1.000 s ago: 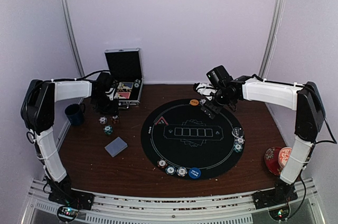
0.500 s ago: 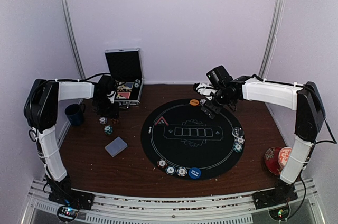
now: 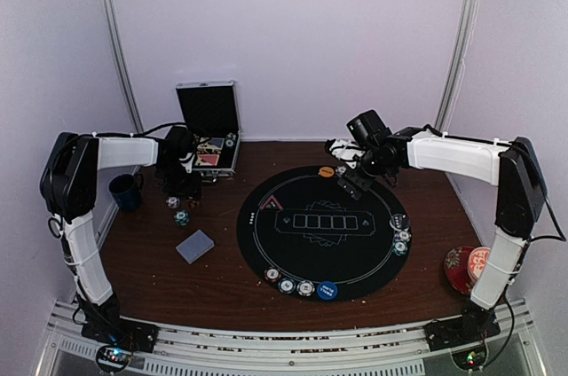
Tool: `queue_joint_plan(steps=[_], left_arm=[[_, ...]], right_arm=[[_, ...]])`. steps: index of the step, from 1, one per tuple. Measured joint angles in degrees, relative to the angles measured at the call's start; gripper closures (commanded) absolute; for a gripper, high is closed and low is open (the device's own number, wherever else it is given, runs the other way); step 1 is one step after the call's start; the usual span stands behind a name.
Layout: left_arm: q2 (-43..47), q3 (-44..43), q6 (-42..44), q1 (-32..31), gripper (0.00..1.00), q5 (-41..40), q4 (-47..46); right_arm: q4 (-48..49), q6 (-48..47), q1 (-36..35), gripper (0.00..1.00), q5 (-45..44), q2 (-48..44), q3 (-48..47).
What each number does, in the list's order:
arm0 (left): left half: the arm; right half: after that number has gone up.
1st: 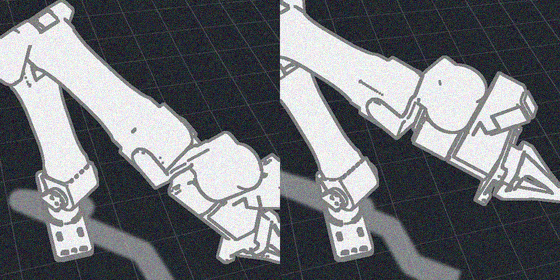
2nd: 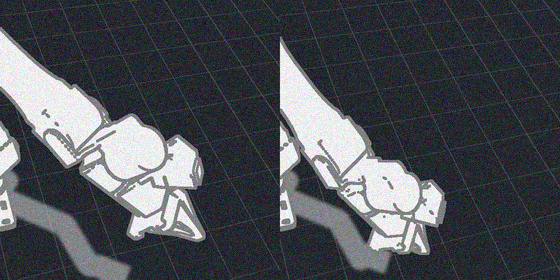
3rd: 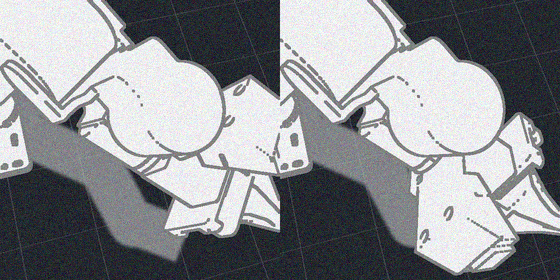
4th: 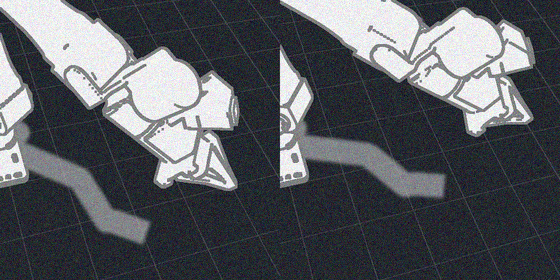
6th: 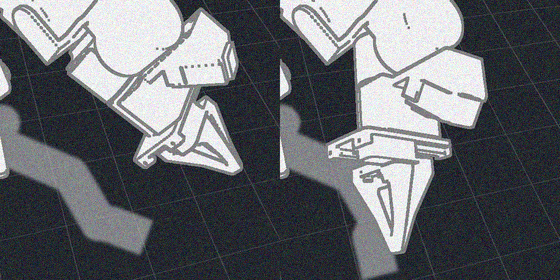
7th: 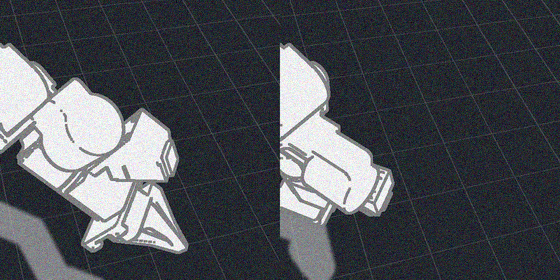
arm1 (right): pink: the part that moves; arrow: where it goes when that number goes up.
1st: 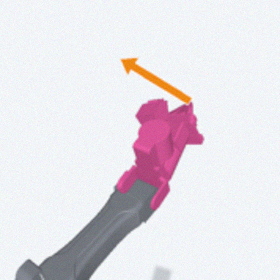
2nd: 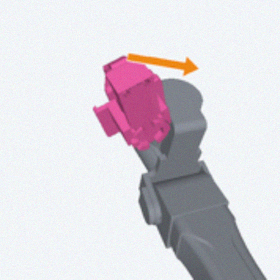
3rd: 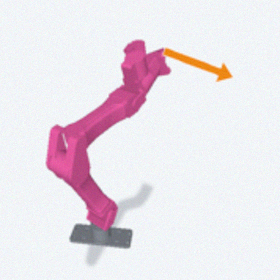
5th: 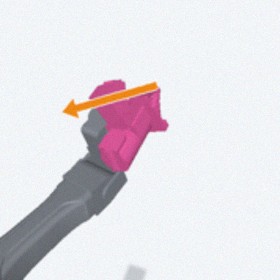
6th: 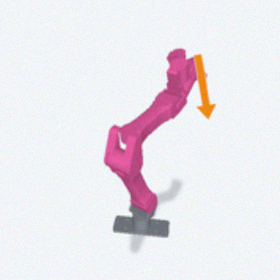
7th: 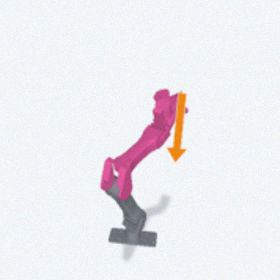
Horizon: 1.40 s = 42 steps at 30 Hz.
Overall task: Distribute texas hold em gaming equipment
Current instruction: Place the poker chips pile at the poker chips pile, then pick up the pile of poker chips from the pile of poker chips.
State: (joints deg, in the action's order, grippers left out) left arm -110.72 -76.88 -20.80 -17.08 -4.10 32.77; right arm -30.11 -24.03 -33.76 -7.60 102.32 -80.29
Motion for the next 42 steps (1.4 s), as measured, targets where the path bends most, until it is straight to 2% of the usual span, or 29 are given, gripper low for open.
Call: queue_joint_plan(steps=[14, 31, 42], left_arm=[[-0.7, 0.0, 0.0, 0.0, 0.43, -0.1, 0.0], [-1.0, 0.0, 0.3, 0.0, 0.65, -0.3, 0.0], [-0.1, 0.2, 0.1, 0.0, 0.69, -1.2, 0.2]], right_arm=[[0.0, 0.0, 0.0, 0.0, 0.0, 0.0, 0.0], [0.0, 0.0, 0.0, 0.0, 0.0, 0.0, 0.0], [0.0, 0.0, 0.0, 0.0, 0.0, 0.0, 0.0]])
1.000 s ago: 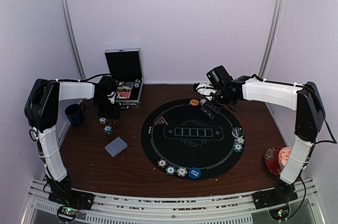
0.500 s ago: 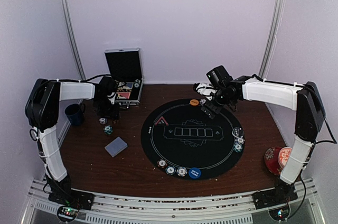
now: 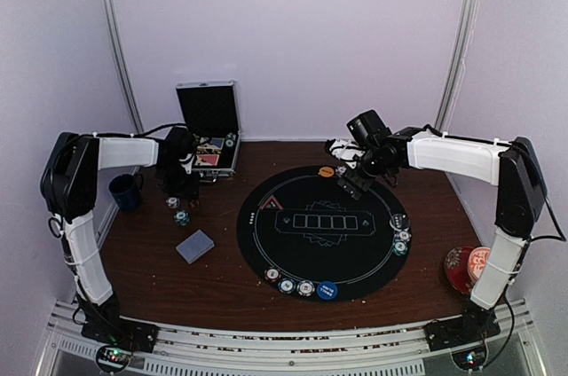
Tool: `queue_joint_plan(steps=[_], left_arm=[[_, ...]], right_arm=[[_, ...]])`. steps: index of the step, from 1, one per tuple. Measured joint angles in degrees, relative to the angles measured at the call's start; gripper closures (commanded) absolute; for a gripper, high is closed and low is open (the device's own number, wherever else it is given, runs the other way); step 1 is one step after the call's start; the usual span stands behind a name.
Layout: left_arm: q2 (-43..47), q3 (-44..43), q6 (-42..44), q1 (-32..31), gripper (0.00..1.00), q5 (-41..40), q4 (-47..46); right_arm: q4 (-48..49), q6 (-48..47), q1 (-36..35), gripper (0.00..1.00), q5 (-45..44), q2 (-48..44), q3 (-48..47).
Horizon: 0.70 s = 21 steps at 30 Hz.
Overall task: Distribute texas hold em gaming equipment
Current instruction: Pick up the pile of poker chips from the pile of poker chips, then place the poker chips pile on the poker table mat.
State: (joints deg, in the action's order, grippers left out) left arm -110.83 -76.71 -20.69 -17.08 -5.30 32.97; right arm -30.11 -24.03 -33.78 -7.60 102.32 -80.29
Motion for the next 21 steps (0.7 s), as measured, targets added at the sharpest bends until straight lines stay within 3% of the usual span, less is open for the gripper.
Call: queue_joint_plan(steps=[8, 15, 21], left_arm=[[4.4, 0.1, 0.0, -3.3, 0.69, -2.4, 0.4], [6.3, 0.1, 0.0, -13.0, 0.7, -4.3, 1.8], [7.1, -0.9, -0.5, -22.1, 0.7, -5.0, 2.2]], right_arm=[[0.0, 0.0, 0.0, 0.0, 0.0, 0.0, 0.0], [0.0, 0.3, 0.8, 0.0, 0.1, -0.2, 0.0], [0.0, 1.4, 6.1, 0.0, 0.3, -2.6, 0.0]])
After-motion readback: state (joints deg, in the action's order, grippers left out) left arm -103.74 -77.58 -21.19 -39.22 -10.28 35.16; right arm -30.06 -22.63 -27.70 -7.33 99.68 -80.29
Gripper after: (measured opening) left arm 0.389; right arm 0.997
